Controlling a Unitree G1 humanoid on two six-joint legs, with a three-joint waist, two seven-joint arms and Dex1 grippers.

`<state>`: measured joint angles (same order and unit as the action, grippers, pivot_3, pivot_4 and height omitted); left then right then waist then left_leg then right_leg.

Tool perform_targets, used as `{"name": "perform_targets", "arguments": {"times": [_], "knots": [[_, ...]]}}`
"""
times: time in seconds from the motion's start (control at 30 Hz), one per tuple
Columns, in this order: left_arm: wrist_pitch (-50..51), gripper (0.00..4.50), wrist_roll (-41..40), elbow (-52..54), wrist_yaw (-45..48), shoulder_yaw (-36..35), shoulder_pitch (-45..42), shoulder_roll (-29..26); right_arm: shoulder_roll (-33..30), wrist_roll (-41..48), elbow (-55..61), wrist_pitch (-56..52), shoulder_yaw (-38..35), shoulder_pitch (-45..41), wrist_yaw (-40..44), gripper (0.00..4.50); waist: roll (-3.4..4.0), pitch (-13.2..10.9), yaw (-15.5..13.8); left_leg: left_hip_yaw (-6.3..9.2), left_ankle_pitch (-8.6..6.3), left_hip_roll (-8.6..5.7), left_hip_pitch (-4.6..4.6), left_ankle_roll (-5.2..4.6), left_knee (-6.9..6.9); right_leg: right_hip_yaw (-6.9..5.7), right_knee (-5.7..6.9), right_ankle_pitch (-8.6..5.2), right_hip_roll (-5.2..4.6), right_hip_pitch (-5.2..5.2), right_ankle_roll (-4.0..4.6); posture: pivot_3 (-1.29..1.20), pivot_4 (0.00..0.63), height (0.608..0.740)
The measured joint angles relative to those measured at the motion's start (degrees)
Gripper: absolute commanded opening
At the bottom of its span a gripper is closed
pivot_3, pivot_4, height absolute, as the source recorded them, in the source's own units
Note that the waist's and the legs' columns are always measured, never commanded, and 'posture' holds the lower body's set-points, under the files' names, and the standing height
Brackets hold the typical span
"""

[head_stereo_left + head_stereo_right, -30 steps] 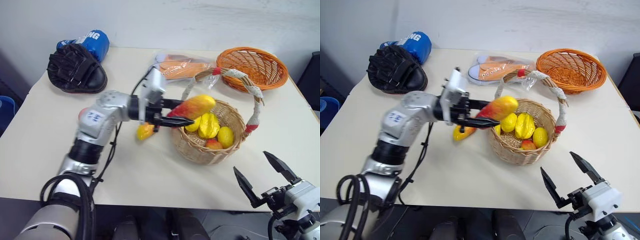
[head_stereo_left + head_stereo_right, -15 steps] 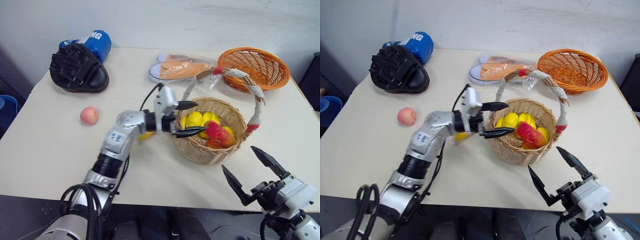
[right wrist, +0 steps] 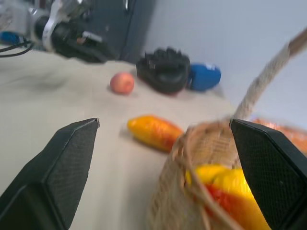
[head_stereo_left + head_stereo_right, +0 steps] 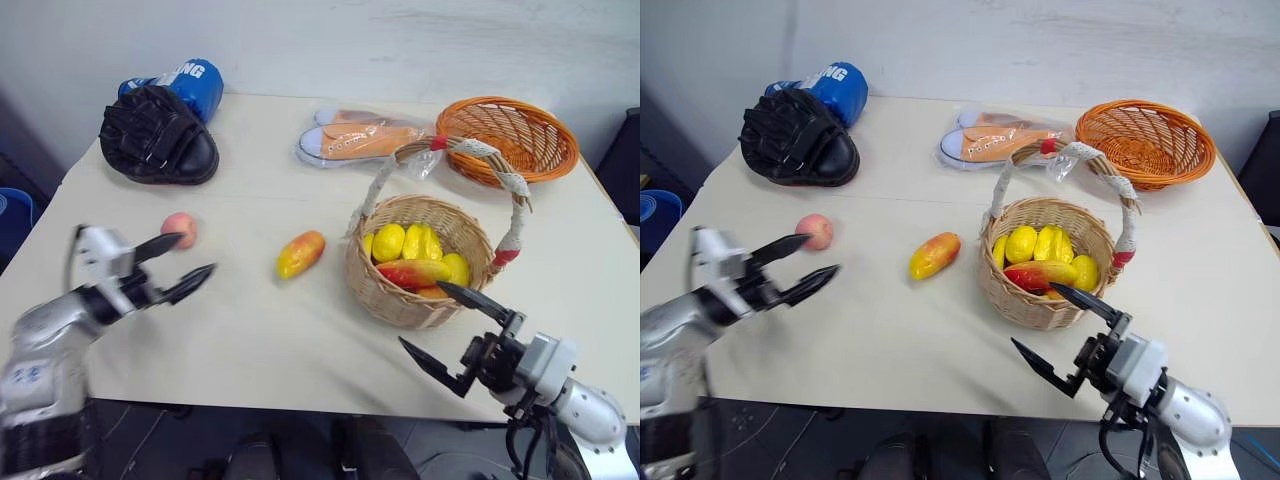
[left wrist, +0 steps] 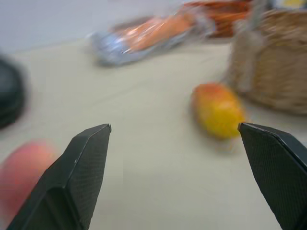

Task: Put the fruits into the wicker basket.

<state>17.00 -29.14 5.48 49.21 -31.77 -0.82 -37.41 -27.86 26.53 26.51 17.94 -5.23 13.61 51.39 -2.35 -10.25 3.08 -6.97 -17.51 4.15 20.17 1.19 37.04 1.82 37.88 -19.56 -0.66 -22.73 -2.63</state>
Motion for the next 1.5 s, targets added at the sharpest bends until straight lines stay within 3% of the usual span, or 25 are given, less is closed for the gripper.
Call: {"name": "perform_targets", "arguments": {"times": [0.23,0.37,0.5,0.6,0.7,0.83,0.97,1.07,1.33,1.5], "knots": [[-3.4,4.46,0.2,-10.0,-10.1,-15.5,8.8,2.0,0.4,0.0,-2.1,-2.1,5.1,-6.3,1.4,4.5,-0.1,0.0,-0.6,0.1,-0.05,-0.01,0.04,-0.03,-0.02,-0.18,-0.05,-0.05,-0.12,-0.01,0.1,0.0,0.15,0.74],[-1.7,4.46,-1.6,-8.1,-11.7,-16.6,9.9,2.4,0.4,0.0,-2.3,-3.1,5.3,-6.7,1.5,4.5,-0.21,0.1,-1.5,0.1,-0.11,-0.02,0.06,-0.04,-0.02,-0.33,-0.11,-0.09,-0.3,0.02,0.17,0.0,0.15,0.74],[2.3,4.46,-3.3,-3.9,-12.2,-11.6,4.8,0.1,0.4,0.0,-2.3,-4.0,5.5,-7.6,1.5,4.5,-0.19,0.1,-1.5,0.09,-0.06,0.02,0.11,0.21,-0.11,-1.08,-0.1,-0.2,-0.8,0.15,0.36,0.0,0.15,0.74],[5.3,4.46,-1.3,-7.3,-12.9,-3.4,-7.8,-4.8,0.4,0.0,-2.3,-4.9,5.6,-8.6,1.3,4.5,-0.16,0.1,-1.6,0.07,0.11,0.09,0.22,0.29,-0.14,-1.47,-0.1,-0.23,-0.96,0.22,0.43,0.0,0.15,0.74],[6.6,4.46,2.5,-14.9,-11.5,5.3,-19.6,-7.5,0.4,0.0,-2.4,-5.7,5.5,-9.3,0.9,4.5,-0.05,0.1,-1.4,0.01,0.26,0.07,0.24,0.02,-0.21,-1.52,-0.11,-0.21,-0.97,0.19,0.39,0.0,0.15,0.74],[5.1,4.46,7.8,-31.1,-8.8,15.3,-33.0,-5.9,0.3,-0.1,-2.3,-6.7,5.2,-9.7,0.2,4.5,0.01,0.0,-1.1,-0.14,0.23,0.17,0.41,0.08,-0.28,-1.55,-0.05,-0.23,-0.79,-0.09,0.35,0.0,0.15,0.74],[1.4,4.46,12.0,-47.6,-5.3,20.4,-42.8,-4.1,-0.2,-0.5,-1.6,-7.9,4.6,-9.4,-1.4,4.5,-0.02,0.1,-1.3,-0.22,0.5,0.31,1.25,0.57,0.12,-1.54,0.1,-0.27,-0.59,-0.89,0.29,0.0,0.15,0.74],[-2.9,4.46,16.0,-57.6,-4.6,23.1,-47.4,-3.6,-1.0,-0.5,-0.3,-8.8,3.4,-8.2,-2.4,4.5,-0.04,0.0,-1.4,-0.27,0.51,0.33,1.27,0.57,0.13,-1.53,0.1,-0.27,-0.57,-0.93,0.28,0.0,0.15,0.74],[-8.7,4.46,19.6,-69.5,-3.0,24.0,-53.2,-0.6,-1.4,-1.1,4.7,-10.9,1.8,-5.0,-6.4,4.5,-0.05,0.1,-1.4,-0.3,0.55,0.3,1.2,0.54,0.21,-1.51,0.23,-0.24,-0.58,-0.87,0.21,0.0,0.15,0.74],[-10.1,3.23,22.4,-71.7,-3.5,25.0,-53.2,-0.6,-1.4,-1.4,6.3,-12.2,1.0,-4.6,-8.4,4.5,-0.1,0.0,-1.4,-0.29,0.6,0.31,1.09,0.6,0.2,-1.49,0.46,-0.24,-0.55,-0.87,0.22,0.0,0.15,0.74]]}}
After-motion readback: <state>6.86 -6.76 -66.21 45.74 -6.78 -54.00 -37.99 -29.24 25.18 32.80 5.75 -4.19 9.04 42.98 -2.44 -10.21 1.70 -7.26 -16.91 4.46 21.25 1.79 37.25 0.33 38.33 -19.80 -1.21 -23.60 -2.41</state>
